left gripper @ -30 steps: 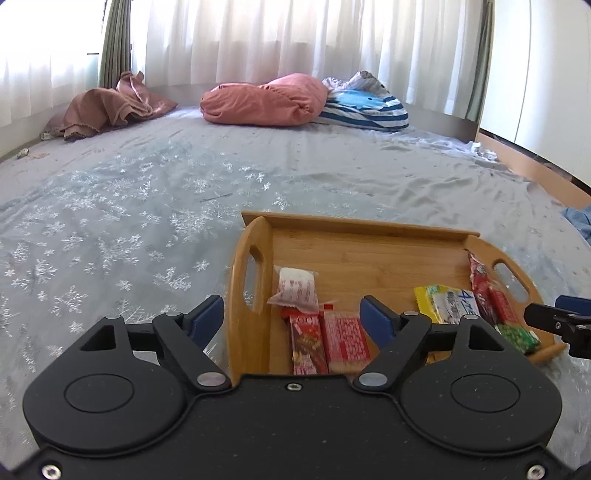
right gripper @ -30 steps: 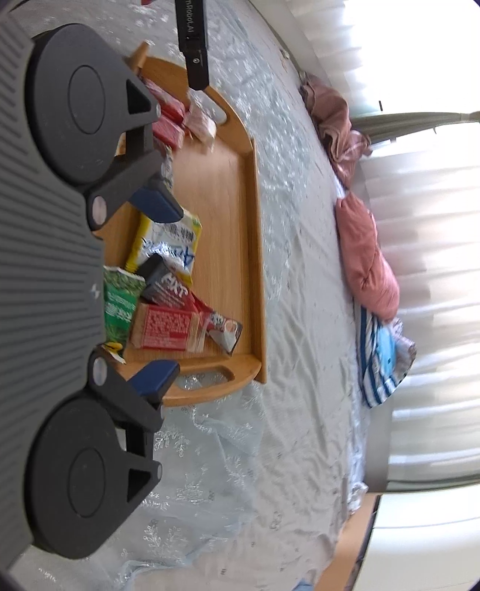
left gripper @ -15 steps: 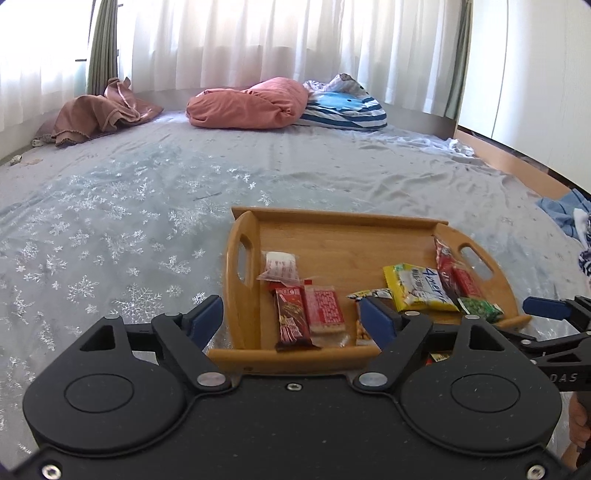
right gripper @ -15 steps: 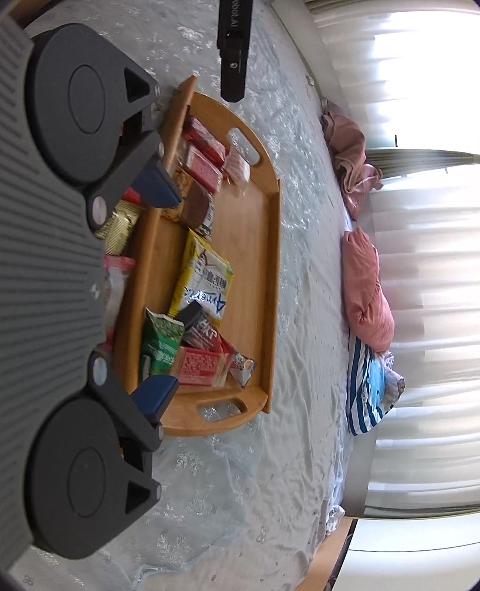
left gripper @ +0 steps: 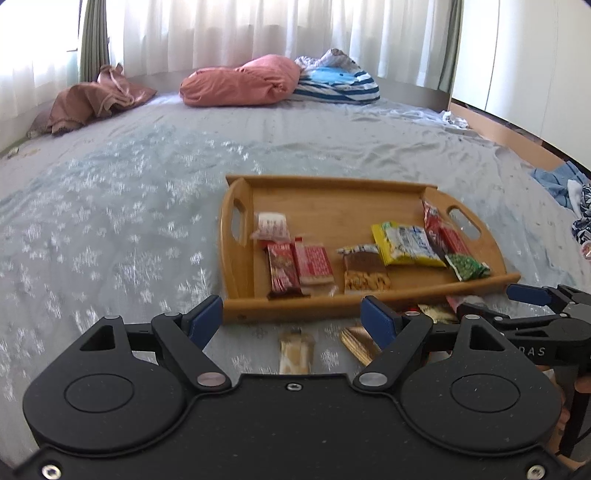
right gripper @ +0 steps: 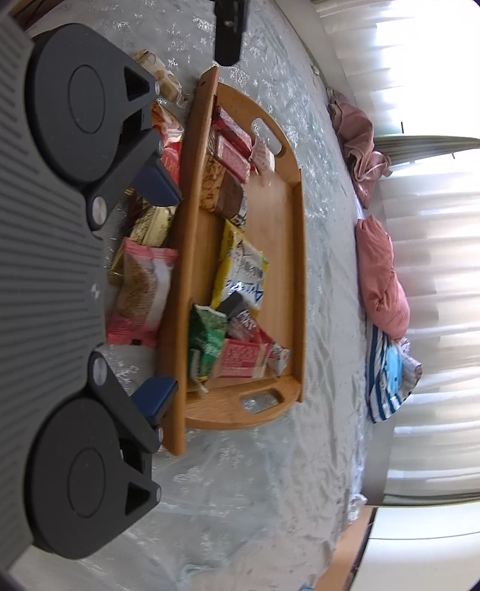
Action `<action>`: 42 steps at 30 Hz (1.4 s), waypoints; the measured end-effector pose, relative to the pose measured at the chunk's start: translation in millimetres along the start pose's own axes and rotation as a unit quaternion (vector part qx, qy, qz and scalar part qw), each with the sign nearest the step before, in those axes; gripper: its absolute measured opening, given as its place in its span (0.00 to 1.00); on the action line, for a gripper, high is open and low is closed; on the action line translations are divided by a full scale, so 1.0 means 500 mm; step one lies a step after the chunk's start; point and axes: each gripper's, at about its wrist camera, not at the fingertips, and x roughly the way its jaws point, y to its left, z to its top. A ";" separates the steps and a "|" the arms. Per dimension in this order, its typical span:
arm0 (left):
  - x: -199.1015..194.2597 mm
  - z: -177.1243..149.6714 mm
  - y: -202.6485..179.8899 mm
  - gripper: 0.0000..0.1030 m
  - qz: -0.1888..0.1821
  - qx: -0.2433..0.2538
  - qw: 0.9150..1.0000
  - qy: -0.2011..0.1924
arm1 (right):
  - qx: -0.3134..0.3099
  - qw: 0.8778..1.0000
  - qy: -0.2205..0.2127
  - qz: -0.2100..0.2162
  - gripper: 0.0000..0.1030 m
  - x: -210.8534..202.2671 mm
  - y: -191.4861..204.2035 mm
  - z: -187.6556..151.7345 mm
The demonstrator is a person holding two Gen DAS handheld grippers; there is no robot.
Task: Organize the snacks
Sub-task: 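Move both tools back to the snacks in front of the tray, then grasp the cream wafer bar with the left tool while the right tool grasps the pink-trimmed bag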
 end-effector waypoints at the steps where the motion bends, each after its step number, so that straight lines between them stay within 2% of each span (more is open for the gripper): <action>1: 0.002 -0.005 0.001 0.78 -0.001 -0.006 1.000 0.003 | 0.005 1.000 0.002 -0.001 1.00 0.002 -0.002 -0.003; 10: 0.025 -0.037 -0.008 0.78 0.007 -0.003 1.000 0.025 | 0.019 1.000 0.017 -0.014 1.00 0.034 -0.007 -0.020; 17: 0.043 -0.062 -0.005 0.77 0.007 -0.006 0.999 0.041 | 0.027 0.999 0.016 -0.007 1.00 0.044 -0.013 -0.029; 29: 0.066 -0.090 -0.005 0.65 -0.009 -0.025 0.998 0.061 | 0.023 1.000 0.000 0.008 1.00 0.041 -0.010 -0.046; 31: 0.066 -0.092 -0.008 0.60 -0.009 -0.021 0.998 0.059 | 0.025 1.000 -0.003 0.010 1.00 0.040 -0.012 -0.049; 36: 0.066 -0.092 -0.010 0.42 -0.014 -0.027 0.998 0.058 | 0.026 1.000 -0.009 0.014 1.00 0.038 -0.014 -0.055; 38: 0.066 -0.091 -0.010 0.37 -0.013 -0.028 0.998 0.058 | 0.020 1.000 -0.008 0.014 1.00 0.040 -0.011 -0.056; 41: 0.066 -0.090 -0.012 0.24 -0.011 -0.029 0.998 0.057 | 0.012 1.000 -0.008 0.012 1.00 0.041 -0.005 -0.057; 42: 0.066 -0.090 -0.012 0.23 -0.011 -0.029 0.998 0.057 | 0.011 1.000 -0.007 0.012 1.00 0.041 -0.005 -0.057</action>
